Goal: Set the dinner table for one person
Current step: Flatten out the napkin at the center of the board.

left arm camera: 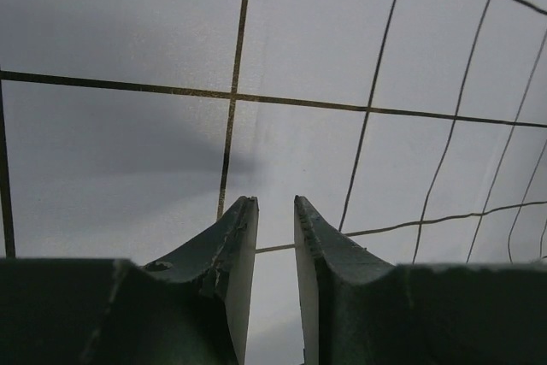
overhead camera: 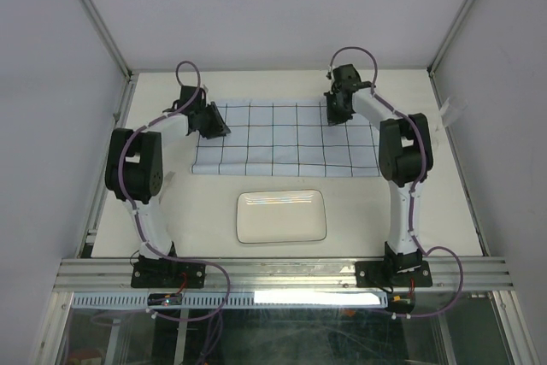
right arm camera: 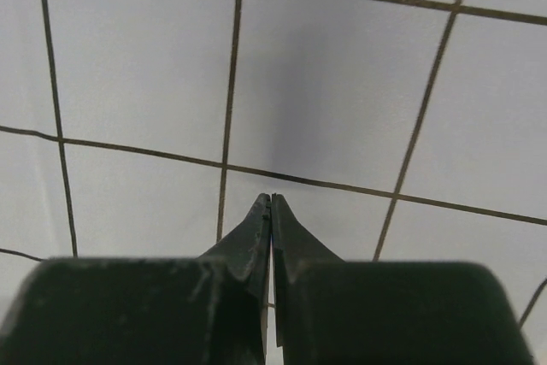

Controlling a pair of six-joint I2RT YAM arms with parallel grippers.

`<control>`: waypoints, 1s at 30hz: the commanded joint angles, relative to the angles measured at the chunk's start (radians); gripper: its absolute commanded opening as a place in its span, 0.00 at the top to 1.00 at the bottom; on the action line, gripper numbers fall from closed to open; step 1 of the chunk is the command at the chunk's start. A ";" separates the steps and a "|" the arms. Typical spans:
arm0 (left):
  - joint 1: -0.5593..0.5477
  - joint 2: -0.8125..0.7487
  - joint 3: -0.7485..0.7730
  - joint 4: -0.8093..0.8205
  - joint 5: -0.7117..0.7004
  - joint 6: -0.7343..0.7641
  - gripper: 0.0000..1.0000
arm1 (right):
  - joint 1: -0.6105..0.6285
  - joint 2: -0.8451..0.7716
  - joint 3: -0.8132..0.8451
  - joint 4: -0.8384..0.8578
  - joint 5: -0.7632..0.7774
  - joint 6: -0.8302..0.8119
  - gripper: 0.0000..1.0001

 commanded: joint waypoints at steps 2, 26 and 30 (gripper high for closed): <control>-0.012 0.048 0.049 0.044 0.036 0.007 0.75 | -0.047 0.035 0.070 -0.021 0.037 0.008 1.00; -0.011 0.260 0.298 -0.050 0.033 0.040 0.75 | -0.125 0.265 0.355 -0.134 -0.006 0.012 1.00; -0.012 0.287 0.341 -0.059 0.032 0.042 0.74 | -0.136 0.288 0.396 -0.138 -0.014 0.011 1.00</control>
